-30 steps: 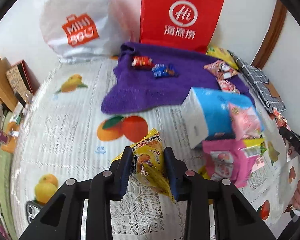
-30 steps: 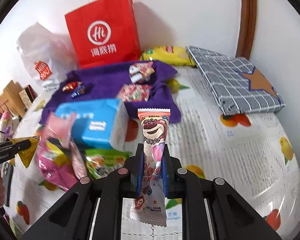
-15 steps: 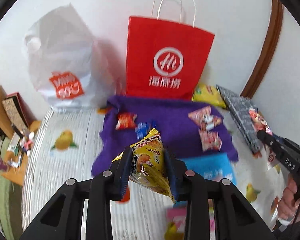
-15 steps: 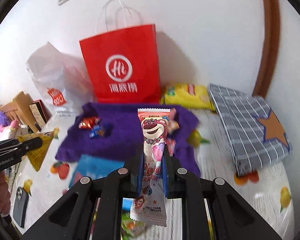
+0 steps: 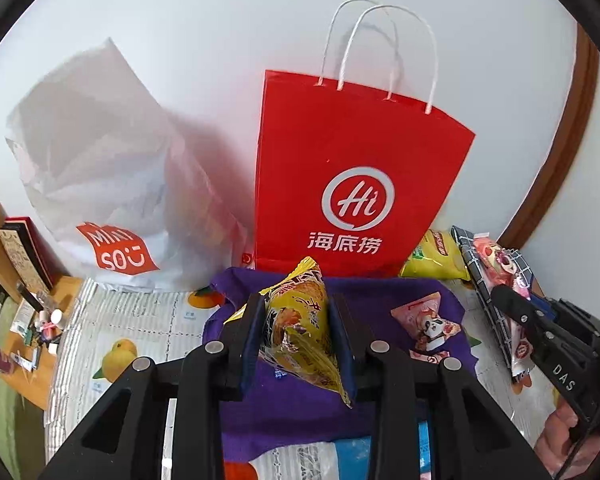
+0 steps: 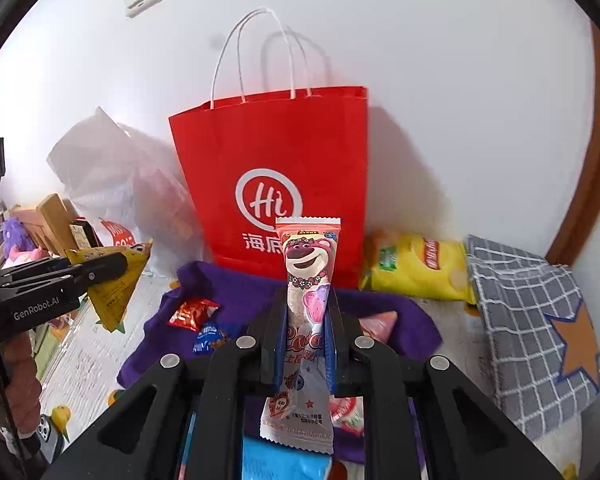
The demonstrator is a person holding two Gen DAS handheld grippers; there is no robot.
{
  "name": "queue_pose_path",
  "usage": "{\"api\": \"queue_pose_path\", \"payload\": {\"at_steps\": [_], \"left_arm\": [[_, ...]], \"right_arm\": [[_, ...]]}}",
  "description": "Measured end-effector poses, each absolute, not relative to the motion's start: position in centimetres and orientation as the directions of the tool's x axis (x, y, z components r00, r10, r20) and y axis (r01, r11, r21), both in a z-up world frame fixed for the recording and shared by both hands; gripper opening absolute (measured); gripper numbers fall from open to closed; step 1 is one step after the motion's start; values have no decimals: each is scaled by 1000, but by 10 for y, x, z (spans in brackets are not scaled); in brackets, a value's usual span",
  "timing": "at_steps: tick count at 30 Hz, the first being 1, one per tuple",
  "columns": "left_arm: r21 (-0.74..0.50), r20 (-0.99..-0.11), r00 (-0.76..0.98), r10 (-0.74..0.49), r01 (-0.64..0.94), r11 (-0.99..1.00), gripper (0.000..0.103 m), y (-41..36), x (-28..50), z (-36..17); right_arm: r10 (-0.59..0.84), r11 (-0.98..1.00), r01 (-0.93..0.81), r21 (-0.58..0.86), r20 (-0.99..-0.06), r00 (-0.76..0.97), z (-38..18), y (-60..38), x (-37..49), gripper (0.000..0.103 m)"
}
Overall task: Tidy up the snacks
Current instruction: 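Carry the yellow packet over the purple towel while the right tool carries the ice-cream bar there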
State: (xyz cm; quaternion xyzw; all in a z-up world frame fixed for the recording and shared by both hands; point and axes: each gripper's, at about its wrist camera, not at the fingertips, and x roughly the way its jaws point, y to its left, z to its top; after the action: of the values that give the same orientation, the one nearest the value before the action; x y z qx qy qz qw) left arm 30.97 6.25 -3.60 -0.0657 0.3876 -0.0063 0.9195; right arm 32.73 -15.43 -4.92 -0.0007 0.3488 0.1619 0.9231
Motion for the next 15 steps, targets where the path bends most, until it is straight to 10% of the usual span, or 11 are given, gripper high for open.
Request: {"api": "queue_pose_path", "payload": {"at_steps": [15], "left_arm": [[-134, -727, 684, -50, -70, 989, 31, 76, 316, -32]], "right_arm": [[281, 931, -360, 64, -755, 593, -81, -141, 348, 16]]}}
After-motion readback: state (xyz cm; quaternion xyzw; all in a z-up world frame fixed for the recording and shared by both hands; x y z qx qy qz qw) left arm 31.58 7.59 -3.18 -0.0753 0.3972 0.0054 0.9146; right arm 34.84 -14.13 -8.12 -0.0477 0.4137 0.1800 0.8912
